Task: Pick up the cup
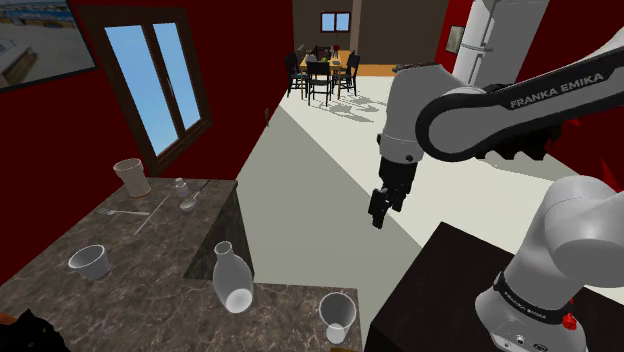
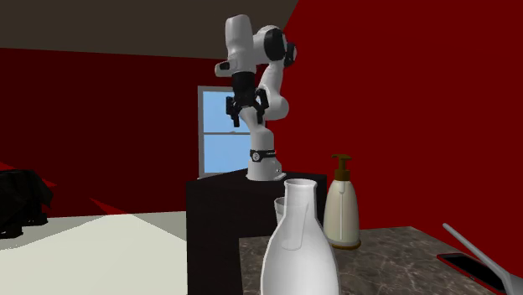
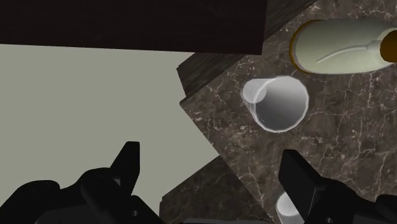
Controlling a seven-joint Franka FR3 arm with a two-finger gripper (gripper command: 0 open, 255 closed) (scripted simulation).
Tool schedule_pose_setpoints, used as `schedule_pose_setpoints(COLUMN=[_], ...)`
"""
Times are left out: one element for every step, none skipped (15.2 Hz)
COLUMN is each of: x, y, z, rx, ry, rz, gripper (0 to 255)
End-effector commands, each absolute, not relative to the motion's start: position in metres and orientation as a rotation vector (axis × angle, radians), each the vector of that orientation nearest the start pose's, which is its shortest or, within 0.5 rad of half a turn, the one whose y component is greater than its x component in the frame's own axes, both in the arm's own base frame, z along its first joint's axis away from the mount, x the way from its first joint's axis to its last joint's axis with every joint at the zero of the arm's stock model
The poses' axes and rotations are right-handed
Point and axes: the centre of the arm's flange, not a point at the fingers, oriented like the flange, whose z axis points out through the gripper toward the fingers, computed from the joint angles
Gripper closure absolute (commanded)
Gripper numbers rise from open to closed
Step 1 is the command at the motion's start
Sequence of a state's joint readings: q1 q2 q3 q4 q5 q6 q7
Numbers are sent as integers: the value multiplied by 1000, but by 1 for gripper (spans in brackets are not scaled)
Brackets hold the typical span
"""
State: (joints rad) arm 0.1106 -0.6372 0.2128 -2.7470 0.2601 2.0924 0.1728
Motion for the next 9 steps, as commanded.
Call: schedule_pose_setpoints(x=[320, 321, 322, 323, 325, 326, 327, 328, 329], y=[127, 133, 139, 145, 151, 157, 163, 169, 175], z=[377, 365, 354, 342, 330, 319, 307, 295, 284], rx=[-3048, -3047, -3046, -3045, -3044, -3044, -3043, -3042, -3041], ry=[36, 34, 32, 31, 29, 28, 26, 24, 23], rz=[60, 62, 64, 66, 67, 69, 71, 72, 74], gripper=[0, 0, 0, 0, 0, 0, 0, 0, 0])
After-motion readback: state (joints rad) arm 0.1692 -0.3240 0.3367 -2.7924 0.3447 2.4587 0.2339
